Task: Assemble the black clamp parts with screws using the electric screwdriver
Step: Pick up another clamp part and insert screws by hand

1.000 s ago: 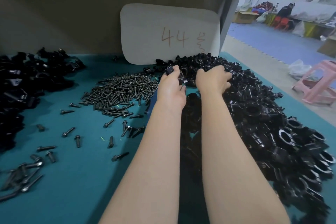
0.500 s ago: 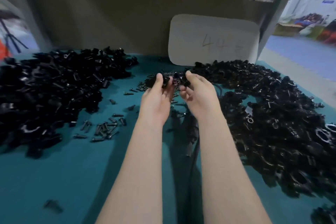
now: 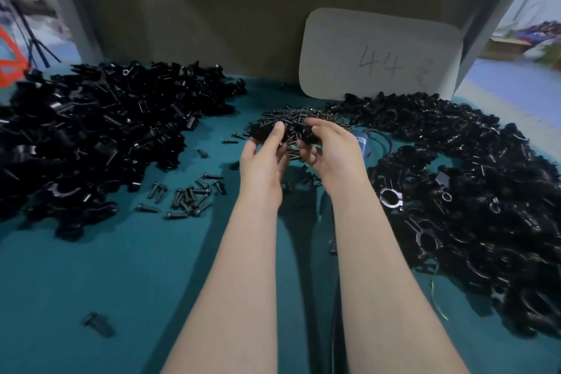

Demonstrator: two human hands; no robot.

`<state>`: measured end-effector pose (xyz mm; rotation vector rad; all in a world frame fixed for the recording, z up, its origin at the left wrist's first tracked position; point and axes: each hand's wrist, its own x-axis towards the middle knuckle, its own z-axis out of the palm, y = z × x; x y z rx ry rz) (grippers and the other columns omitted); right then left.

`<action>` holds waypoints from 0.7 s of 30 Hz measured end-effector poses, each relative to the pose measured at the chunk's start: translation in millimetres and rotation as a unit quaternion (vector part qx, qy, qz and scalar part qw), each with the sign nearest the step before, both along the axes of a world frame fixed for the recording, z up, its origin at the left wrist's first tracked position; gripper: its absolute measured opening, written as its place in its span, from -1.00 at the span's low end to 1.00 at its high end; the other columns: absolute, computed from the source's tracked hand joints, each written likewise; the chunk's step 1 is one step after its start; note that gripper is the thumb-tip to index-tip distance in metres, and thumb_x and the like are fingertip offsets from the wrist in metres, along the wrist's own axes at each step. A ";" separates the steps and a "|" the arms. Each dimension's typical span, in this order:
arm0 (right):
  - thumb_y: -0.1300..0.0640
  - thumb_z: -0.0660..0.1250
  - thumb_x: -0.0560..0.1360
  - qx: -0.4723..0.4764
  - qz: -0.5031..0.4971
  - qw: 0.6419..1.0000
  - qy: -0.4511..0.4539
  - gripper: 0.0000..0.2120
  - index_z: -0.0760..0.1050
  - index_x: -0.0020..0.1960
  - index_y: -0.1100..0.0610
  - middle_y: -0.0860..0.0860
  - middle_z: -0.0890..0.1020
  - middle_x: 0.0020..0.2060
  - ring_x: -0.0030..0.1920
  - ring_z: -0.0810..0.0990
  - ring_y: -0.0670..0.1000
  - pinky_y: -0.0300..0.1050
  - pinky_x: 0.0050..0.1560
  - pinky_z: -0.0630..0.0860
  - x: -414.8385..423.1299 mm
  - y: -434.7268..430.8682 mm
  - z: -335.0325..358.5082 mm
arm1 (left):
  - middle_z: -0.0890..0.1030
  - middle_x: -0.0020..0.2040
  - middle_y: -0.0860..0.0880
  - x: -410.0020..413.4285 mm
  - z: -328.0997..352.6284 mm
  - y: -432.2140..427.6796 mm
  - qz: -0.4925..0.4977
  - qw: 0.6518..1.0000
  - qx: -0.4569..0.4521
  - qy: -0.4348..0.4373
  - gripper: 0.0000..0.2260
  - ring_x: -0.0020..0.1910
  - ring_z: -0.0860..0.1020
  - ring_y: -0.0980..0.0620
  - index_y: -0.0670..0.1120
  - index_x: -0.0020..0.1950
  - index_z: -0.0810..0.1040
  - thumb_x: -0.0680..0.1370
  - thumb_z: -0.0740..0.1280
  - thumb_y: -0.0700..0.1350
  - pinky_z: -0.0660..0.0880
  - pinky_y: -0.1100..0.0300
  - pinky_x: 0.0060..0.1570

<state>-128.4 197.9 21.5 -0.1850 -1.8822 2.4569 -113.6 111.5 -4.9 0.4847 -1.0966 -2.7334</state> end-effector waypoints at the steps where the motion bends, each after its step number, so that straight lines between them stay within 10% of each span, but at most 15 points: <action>1: 0.32 0.14 0.58 -0.010 -0.005 1.000 -0.004 -0.73 0.57 -0.13 0.13 0.06 0.60 -0.18 -0.36 0.59 -0.03 -0.24 -0.35 0.52 0.1 0.8 0.1 | 0.62 0.01 -0.01 0.8 1.0 -0.6 0.011 1.000 -0.011 -0.006 -0.84 -0.07 0.57 0.08 -0.04 0.04 0.51 0.52 0.43 -0.10 0.52 0.28 -0.09; 12: 0.37 0.14 0.59 -0.081 0.092 0.992 0.027 -0.74 0.52 0.02 0.08 0.02 0.59 -0.15 -0.25 0.55 -0.06 -0.23 -0.18 0.53 3.4 4.4 -2.2 | 0.48 -0.28 -0.05 -4.5 1.0 -0.4 0.039 0.998 -0.014 -0.051 -0.91 -0.60 0.37 0.18 -0.12 0.05 0.45 0.61 0.29 -0.12 0.31 0.37 -0.60; 17: 0.35 0.14 0.59 -0.053 0.112 0.992 0.021 -0.74 0.54 -0.04 0.09 0.02 0.60 -0.15 -0.23 0.55 -0.07 -0.21 -0.18 0.54 5.0 -1.2 -4.4 | 0.48 -0.24 -0.04 -6.4 0.1 0.7 0.032 0.998 0.017 -0.049 -0.70 -0.39 0.46 0.14 -0.15 -0.05 0.50 0.56 0.33 0.10 0.48 0.37 -0.44; 21: 0.38 0.13 0.60 -0.094 0.065 0.993 0.031 -0.77 0.53 -0.03 0.18 0.10 0.61 -0.12 -0.16 0.58 0.00 -0.22 -0.23 0.57 1.5 -1.1 -3.7 | 0.57 -0.06 -0.11 -4.4 3.6 1.8 -0.025 0.997 0.062 0.026 -0.80 -0.22 0.53 0.08 -0.21 0.15 0.50 0.58 0.34 -0.14 0.57 0.31 -0.27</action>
